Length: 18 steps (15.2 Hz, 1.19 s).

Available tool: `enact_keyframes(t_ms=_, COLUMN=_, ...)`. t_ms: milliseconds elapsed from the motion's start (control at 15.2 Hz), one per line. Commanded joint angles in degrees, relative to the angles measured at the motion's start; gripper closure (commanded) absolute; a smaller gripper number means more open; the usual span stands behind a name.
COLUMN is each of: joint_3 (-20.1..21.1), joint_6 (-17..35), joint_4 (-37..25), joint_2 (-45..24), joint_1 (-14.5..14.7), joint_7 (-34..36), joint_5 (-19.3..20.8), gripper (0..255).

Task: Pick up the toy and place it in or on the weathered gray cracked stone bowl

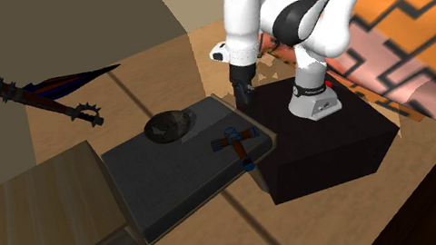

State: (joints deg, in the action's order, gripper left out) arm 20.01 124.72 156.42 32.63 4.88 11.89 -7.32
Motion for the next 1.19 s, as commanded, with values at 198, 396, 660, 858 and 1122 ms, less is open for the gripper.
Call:
enact_keyframes(t_ms=198, joint_3=6.72, joint_6=11.50, joint_4=2.28, joint_2=-9.58, joint_1=-1.13, joint_7=5.74, joint_5=3.37, gripper=0)
enact_keyframes(t_ms=396, joint_3=9.58, joint_6=16.42, joint_4=2.69, joint_2=-14.53, joint_1=-2.88, joint_7=9.02, joint_5=6.54, gripper=0)
enact_keyframes(t_ms=660, joint_3=10.60, joint_6=20.61, joint_4=3.56, joint_2=-18.09, joint_1=-4.61, joint_7=10.84, joint_5=9.07, gripper=0)
enact_keyframes(t_ms=858, joint_3=11.32, joint_6=23.29, joint_4=3.96, joint_2=-20.59, joint_1=-5.99, joint_7=12.45, joint_5=11.34, gripper=0)
enact_keyframes(t_ms=1122, joint_3=11.31, joint_6=23.29, joint_4=3.96, joint_2=-20.59, joint_1=-5.98, joint_7=12.45, joint_5=11.35, gripper=0)
